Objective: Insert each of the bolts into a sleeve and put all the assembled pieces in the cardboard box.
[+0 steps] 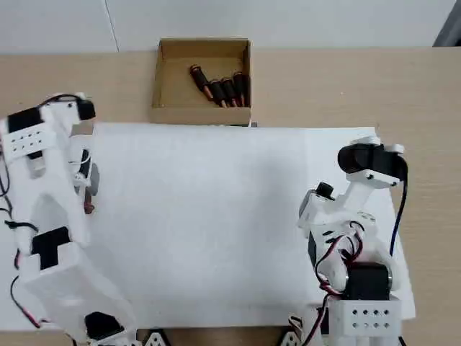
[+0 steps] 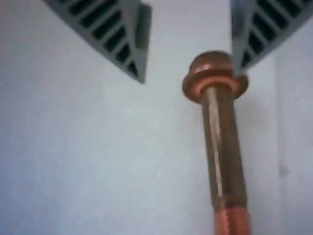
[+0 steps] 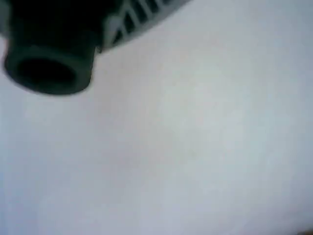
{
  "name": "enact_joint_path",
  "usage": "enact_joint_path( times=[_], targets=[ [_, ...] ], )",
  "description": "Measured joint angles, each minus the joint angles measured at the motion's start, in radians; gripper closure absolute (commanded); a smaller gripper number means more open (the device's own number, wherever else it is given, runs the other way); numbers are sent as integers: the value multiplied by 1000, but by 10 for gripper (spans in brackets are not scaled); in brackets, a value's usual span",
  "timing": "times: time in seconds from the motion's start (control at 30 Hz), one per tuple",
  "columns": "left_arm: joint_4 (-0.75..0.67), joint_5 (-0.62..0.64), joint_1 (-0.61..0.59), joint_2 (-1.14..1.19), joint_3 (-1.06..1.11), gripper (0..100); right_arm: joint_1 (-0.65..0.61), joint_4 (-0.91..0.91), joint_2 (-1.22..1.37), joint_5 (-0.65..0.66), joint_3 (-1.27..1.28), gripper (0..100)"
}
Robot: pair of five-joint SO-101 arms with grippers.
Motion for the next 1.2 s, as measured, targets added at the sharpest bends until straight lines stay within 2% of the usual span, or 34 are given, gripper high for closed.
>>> enact_joint_path(
  times=[0.37, 0.57, 0.67, 1.0, 1.2],
  targets=[
    [-18, 2, -3, 114, -9, 878, 0, 0, 0, 0, 0, 995],
    [-74, 0, -2, 161, -9, 991, 0, 0, 0, 0, 0, 995],
    [-75, -6, 3, 172, -9, 994, 2, 0, 0, 0, 0, 995],
    [-49, -3, 3, 161, -9, 994, -43, -23, 0, 0, 0, 995],
    [-15, -2, 64, 14, -9, 992, -44, -38, 0, 0, 0, 995]
  ],
)
